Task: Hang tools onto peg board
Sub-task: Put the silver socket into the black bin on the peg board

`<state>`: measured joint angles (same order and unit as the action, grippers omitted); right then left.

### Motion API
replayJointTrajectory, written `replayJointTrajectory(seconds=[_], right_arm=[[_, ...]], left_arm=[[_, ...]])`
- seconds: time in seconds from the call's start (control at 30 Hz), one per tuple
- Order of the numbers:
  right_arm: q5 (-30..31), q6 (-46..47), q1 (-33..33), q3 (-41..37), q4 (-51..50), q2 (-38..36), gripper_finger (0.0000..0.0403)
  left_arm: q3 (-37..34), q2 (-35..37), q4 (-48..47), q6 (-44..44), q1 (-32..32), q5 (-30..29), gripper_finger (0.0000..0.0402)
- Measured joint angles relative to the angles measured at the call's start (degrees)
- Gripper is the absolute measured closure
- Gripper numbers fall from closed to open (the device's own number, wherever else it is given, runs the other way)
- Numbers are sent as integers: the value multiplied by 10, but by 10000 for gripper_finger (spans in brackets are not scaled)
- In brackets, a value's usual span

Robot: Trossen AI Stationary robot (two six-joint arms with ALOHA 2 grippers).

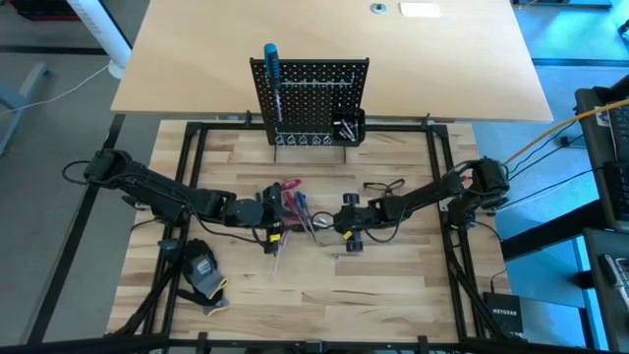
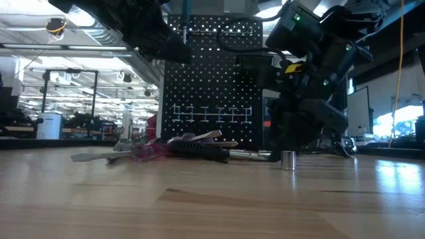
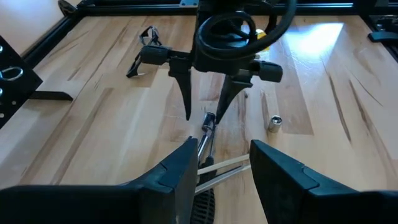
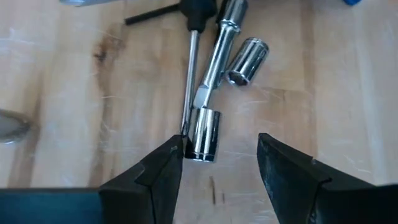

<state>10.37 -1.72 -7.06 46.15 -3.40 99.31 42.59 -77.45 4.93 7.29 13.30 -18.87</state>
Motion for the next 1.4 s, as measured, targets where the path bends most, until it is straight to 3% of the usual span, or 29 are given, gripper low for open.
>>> replayJointTrajectory(seconds=[0.37, 0.57, 0.9, 1.2, 1.4], right_arm=[[8, -3, 5, 0, -2, 0, 298], [47, -3, 5, 0, -8, 0, 341], [85, -3, 3, -1, -27, -25, 334], [110, -16, 3, -1, -61, -154, 336], [170, -62, 3, 9, -57, -241, 334]], left_arm=[[0, 0, 0, 0, 0, 0, 265], [0, 0, 0, 0, 0, 0, 265], [0, 0, 0, 0, 0, 0, 265], [0, 0, 0, 1, 0, 0, 265], [0, 0, 0, 2, 0, 0, 265]])
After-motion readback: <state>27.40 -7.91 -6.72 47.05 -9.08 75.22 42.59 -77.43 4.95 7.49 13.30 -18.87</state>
